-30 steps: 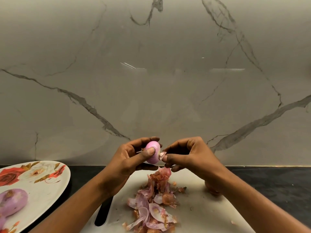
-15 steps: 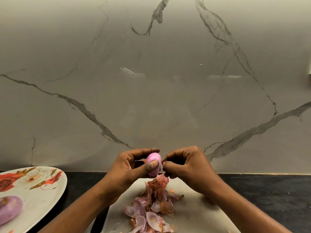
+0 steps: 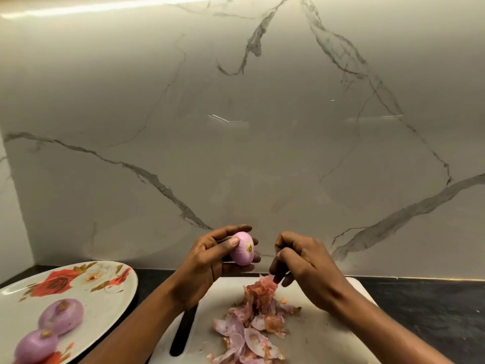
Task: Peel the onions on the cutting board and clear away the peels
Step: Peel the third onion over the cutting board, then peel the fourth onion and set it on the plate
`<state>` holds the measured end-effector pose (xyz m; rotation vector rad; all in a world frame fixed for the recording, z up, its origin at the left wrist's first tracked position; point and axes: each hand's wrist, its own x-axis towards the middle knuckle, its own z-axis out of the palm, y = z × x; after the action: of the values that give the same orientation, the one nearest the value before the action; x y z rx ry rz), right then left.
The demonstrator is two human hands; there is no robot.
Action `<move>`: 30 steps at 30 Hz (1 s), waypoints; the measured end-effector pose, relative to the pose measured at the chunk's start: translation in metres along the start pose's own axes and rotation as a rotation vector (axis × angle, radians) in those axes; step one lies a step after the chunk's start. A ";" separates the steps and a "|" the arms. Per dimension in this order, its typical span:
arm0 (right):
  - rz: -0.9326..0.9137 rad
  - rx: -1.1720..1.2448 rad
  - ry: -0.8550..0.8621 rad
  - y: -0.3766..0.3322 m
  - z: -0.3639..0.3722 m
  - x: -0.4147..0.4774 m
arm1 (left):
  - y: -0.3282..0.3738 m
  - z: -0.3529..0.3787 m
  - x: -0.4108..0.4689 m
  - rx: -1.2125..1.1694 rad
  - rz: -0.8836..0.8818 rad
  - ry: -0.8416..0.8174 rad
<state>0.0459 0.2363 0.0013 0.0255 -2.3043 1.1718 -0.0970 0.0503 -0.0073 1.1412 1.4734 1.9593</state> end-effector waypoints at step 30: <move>-0.291 -0.295 0.004 -0.006 0.006 -0.012 | 0.077 -0.154 -0.244 0.972 0.031 0.943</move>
<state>0.0548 0.2251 -0.0031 0.2399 -2.3504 0.6821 -0.0735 -0.2459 -0.0357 0.4467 3.1148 1.8777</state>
